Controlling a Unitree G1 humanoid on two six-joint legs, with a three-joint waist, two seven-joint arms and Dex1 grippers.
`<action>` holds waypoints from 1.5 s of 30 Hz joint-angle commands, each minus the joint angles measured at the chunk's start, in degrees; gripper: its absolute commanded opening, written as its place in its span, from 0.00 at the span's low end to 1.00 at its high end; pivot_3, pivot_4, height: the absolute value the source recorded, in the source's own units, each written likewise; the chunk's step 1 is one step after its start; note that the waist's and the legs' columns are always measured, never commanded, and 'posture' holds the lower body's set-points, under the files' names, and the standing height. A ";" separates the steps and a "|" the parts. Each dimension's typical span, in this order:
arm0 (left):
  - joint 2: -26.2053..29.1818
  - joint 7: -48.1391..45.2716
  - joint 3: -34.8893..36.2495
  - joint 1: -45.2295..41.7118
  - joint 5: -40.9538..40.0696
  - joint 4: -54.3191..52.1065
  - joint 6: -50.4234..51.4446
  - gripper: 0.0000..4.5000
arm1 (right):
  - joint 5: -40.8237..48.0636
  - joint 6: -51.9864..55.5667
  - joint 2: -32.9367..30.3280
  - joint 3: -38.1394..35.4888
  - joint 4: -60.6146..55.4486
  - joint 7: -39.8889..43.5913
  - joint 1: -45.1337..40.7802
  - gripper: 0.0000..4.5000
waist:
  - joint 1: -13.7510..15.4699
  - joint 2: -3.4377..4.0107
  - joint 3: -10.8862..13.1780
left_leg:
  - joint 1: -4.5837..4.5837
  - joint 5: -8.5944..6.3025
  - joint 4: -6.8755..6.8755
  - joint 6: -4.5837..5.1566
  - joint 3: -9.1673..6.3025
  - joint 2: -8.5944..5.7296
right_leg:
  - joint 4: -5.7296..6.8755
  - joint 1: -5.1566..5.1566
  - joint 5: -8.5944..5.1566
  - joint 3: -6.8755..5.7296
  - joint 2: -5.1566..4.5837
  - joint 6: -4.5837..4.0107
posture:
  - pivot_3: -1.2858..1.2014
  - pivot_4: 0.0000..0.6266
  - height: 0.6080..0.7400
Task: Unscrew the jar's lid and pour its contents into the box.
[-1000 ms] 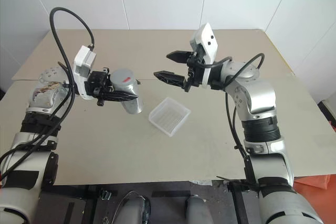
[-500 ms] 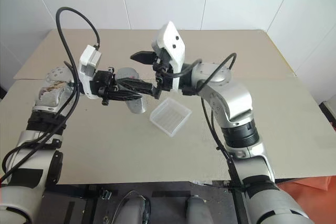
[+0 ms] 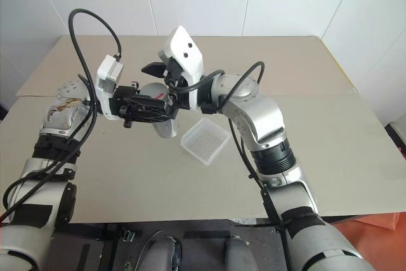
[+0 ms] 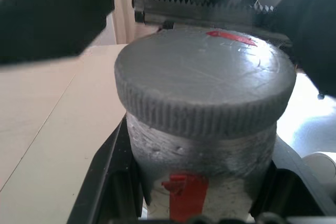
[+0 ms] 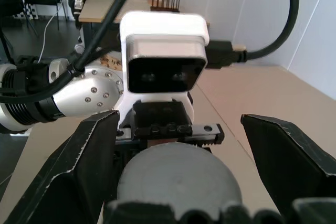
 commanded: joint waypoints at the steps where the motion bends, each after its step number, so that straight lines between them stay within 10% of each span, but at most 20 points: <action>1: 0.58 -0.21 0.55 -0.59 -0.59 -2.03 -0.25 0.45 | -0.69 -1.34 -0.72 -1.78 -0.19 -0.71 -1.56 0.96 | 0.03 0.00 0.00 | 0.00 0.00 -0.01 0.00 0.00 0.00 | 0.00 -0.01 0.00 0.00 0.00 0.00 | 0.52 0.24 1.00; 28: 1.15 -0.21 -0.25 -0.63 -1.09 -1.21 -1.08 0.45 | 4.80 2.02 -17.19 -10.85 -10.23 -0.43 8.85 0.96 | -0.14 0.00 0.00 | -0.01 0.00 -0.01 0.00 0.01 0.00 | -0.04 -0.01 0.00 0.02 0.00 0.00 | 0.52 0.24 1.00; 45: -1.33 0.02 1.62 -0.03 0.57 -1.41 -1.52 0.45 | 5.50 3.19 -6.50 -2.20 -12.06 -2.95 2.16 0.96 | 0.09 0.00 0.00 | -0.01 0.00 0.01 0.00 -0.01 -0.01 | -0.02 0.01 0.00 0.00 -0.01 0.00 | 0.52 0.24 1.00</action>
